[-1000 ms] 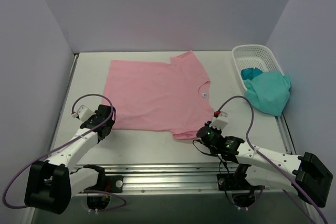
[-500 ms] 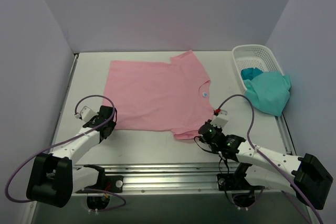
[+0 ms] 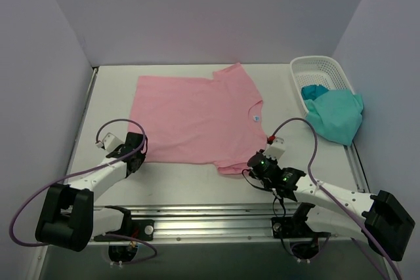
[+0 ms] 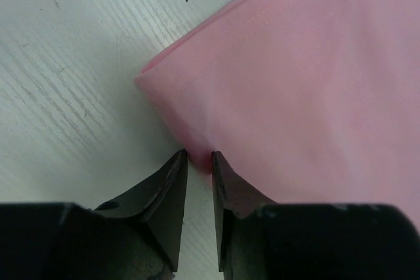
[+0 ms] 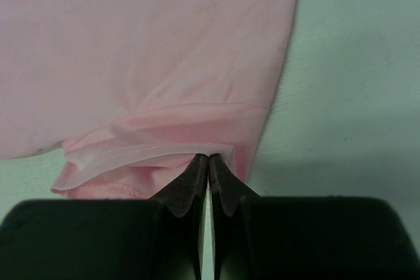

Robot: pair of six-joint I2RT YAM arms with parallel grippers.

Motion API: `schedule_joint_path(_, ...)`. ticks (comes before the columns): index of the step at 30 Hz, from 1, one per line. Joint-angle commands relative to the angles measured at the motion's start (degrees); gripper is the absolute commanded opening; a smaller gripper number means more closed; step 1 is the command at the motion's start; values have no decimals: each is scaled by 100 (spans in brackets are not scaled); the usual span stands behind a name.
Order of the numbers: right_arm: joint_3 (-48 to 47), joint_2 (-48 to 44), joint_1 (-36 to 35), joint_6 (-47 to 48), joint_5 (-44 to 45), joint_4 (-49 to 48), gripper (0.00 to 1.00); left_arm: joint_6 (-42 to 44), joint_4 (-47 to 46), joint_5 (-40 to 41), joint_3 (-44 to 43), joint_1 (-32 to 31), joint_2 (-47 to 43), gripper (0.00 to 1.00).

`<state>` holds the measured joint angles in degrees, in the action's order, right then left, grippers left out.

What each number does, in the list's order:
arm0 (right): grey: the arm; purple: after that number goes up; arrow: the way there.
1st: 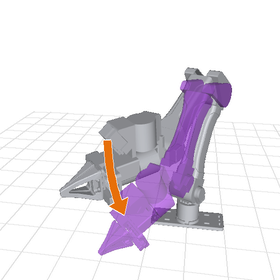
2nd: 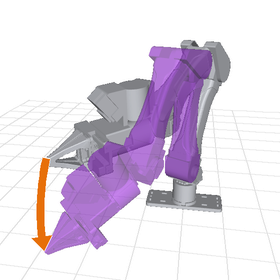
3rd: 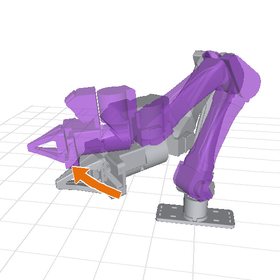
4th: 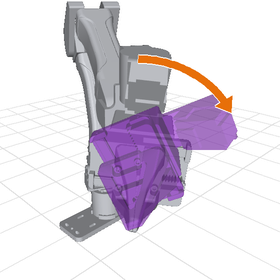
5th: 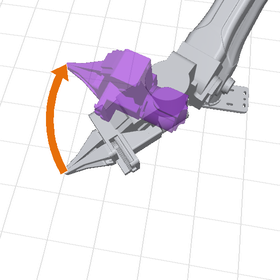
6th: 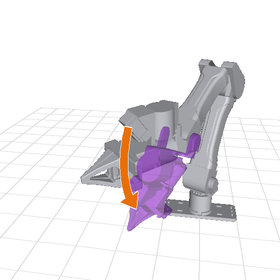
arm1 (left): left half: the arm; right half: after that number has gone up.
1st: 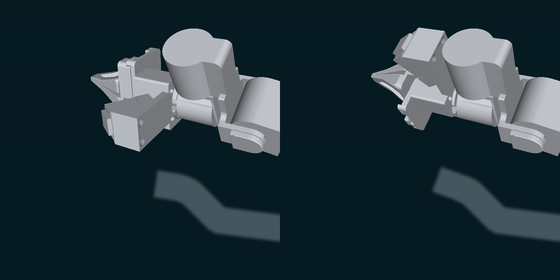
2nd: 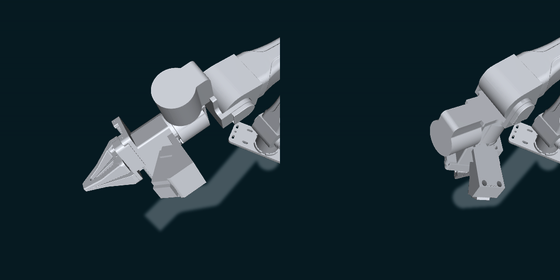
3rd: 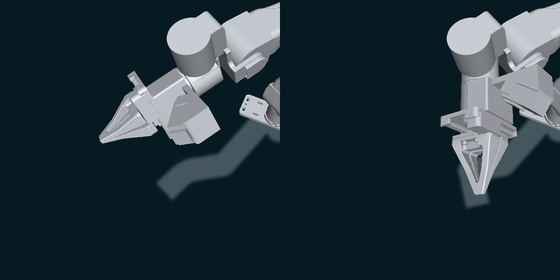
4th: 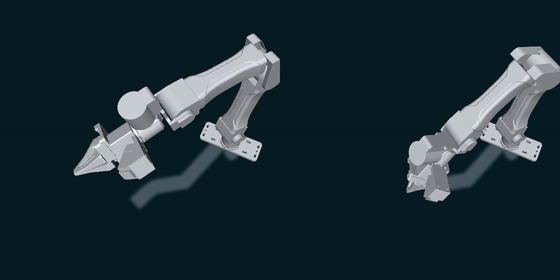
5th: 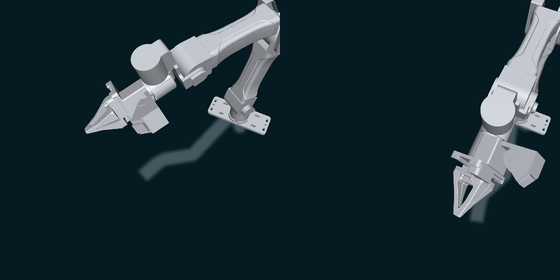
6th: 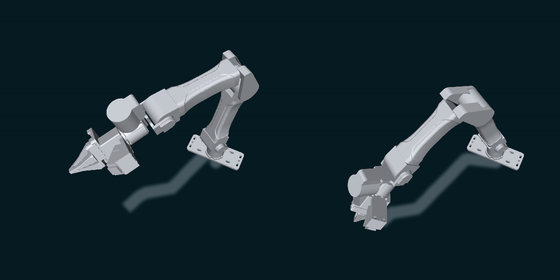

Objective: Fold and stack the t-shirts
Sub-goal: Fold the tshirt

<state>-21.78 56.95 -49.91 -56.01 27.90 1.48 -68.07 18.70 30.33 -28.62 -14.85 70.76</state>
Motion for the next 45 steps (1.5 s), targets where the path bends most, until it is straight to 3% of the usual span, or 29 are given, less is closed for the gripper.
schedule_joint_path(1, -186, 44, 34, 29, 84, 46, 0, 40, -279, 17, 41, 9, -1, 30)
schedule_joint_path(4, -204, 71, 43, 29, 84, 46, 0, 84, -296, 35, -12, 9, 96, 22)
schedule_joint_path(7, -204, 45, 43, 20, 84, 81, 0, 171, -428, 8, -29, 9, 236, 3)
schedule_joint_path(13, -230, -87, 43, -42, 75, 326, 0, 330, -543, -141, -47, -61, 325, 2)
schedule_joint_path(22, -440, -290, 25, -7, 225, 460, 0, 488, -113, -106, -82, -290, -607, 2)
schedule_joint_path(36, -1996, 1239, 86, 749, 1129, 81, 0, 901, -533, -27, -486, -273, -265, 2)
schedule_joint_path(45, -2682, 1960, 148, 486, 1648, 239, 0, 1130, -622, 61, -917, -133, -98, 2)
